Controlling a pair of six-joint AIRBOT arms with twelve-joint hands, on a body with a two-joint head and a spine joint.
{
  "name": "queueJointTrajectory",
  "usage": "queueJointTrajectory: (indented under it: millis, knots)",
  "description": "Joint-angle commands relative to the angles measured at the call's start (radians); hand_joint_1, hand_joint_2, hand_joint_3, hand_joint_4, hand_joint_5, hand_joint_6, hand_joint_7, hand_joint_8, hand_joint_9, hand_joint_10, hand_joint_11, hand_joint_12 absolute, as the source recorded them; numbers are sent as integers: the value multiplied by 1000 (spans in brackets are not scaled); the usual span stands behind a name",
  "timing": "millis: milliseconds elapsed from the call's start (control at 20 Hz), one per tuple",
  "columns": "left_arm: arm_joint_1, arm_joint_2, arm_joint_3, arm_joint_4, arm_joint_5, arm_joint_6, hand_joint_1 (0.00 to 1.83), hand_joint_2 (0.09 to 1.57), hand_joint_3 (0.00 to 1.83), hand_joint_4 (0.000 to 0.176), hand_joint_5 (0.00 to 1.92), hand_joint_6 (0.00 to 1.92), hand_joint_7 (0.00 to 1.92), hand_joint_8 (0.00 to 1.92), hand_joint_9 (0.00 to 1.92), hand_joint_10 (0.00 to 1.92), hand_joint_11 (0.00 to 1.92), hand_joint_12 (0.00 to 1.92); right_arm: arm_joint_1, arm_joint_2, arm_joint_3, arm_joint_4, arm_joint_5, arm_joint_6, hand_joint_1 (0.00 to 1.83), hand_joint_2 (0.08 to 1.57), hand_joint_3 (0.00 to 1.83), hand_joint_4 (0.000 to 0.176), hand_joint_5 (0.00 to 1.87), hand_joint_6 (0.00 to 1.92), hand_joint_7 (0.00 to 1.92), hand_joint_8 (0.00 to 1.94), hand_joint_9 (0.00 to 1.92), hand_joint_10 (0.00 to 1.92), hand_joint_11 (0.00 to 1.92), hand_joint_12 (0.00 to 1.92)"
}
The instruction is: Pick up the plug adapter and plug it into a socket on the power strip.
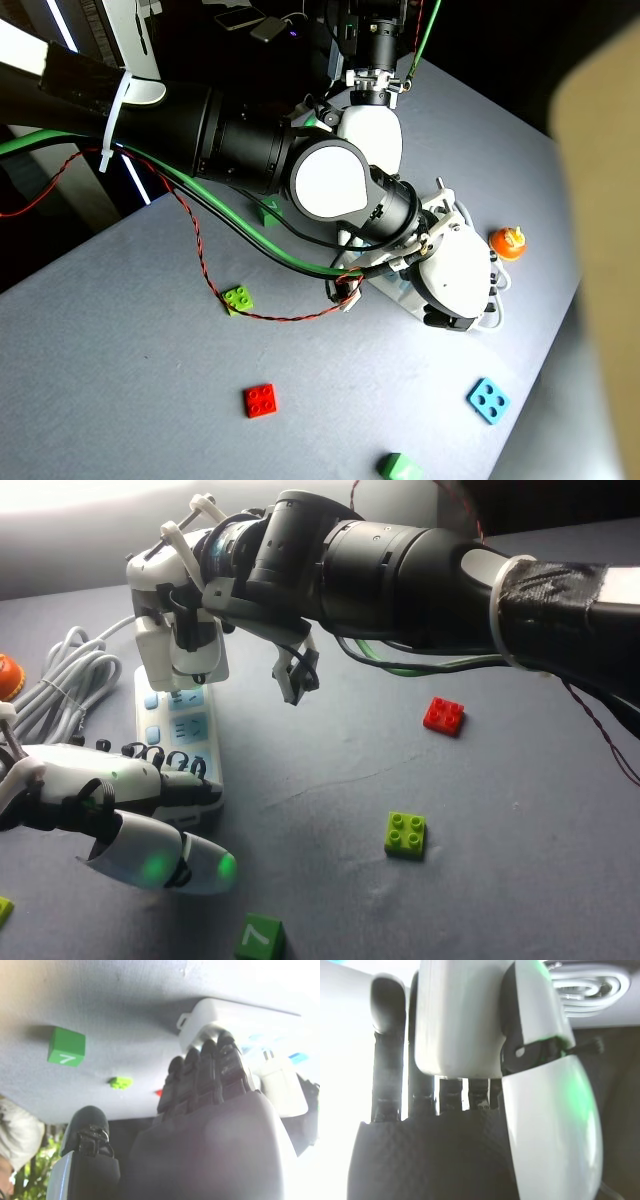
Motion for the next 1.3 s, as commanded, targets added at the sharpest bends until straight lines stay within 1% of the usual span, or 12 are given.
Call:
queueJointTrajectory:
  millis: [0,50,400,600,750,800,850,950,1000,1050,1150,1250]
  knots:
    - [-1,1,-3,-5,-12,-3,0,1206,1,0,4,0,16,0,31,0,0,0,6,1,5,-13,85,-3,1347,1126,5,0,869,1005,1000,1001,905,1257,740,1479]
    - [-1,1,-3,-5,-12,-3,0,1205,0,0,23,8,33,7,50,7,9,4,6,0,5,-13,84,-7,1367,1132,0,0,866,998,982,1016,882,1324,720,1508]
    - [-3,2,0,3,-19,-3,0,1202,0,0,22,8,59,11,59,9,10,4,9,-2,5,-13,74,-11,1367,1148,1,0,838,1047,949,1073,843,1378,663,1589]
    - [-3,5,2,3,-17,-1,0,1205,0,0,23,6,62,9,53,5,0,0,10,-2,5,-13,61,-16,1372,1130,0,0,897,962,969,1034,871,1339,715,1532]
    - [-4,6,4,3,-17,-1,0,1208,1,0,31,8,64,7,52,3,0,0,8,-2,5,-13,54,-26,1371,1135,1,0,864,991,973,1038,868,1346,714,1540]
    - [-4,6,9,3,-15,0,0,1205,0,0,28,5,68,8,48,1,0,0,8,-2,5,-13,50,-33,1272,1116,0,0,922,946,1043,1031,935,1111,759,1504]
    - [-4,7,10,3,-15,2,0,1205,0,0,28,5,68,8,48,1,0,0,9,-1,5,-13,48,-35,1272,1116,0,0,922,946,1043,1031,935,1111,759,1504]
    - [-4,8,10,3,-15,2,0,1208,1,0,24,3,59,3,37,0,0,0,10,0,5,-13,46,-36,1244,1115,0,0,935,944,1047,1046,968,999,762,1498]
    - [-4,8,9,3,-15,2,0,1207,1,0,19,1,52,0,31,0,0,0,10,1,5,-13,46,-37,1347,1124,4,0,889,968,994,1026,903,1256,732,1521]
    - [-4,8,9,2,-15,2,0,1208,1,0,7,0,38,0,19,0,0,0,9,1,5,-13,42,-41,1367,1132,1,0,869,994,980,1030,881,1320,719,1531]
    - [-6,8,11,2,-15,2,0,1206,0,0,19,6,38,2,28,5,0,0,8,1,4,-13,39,-47,1371,1137,0,0,840,1041,981,1014,873,1339,715,1525]
    - [-5,9,10,2,-15,2,0,1205,0,0,20,6,41,3,40,9,0,0,9,1,5,-13,41,-55,1372,1136,0,0,852,1012,969,1041,879,1333,726,1531]
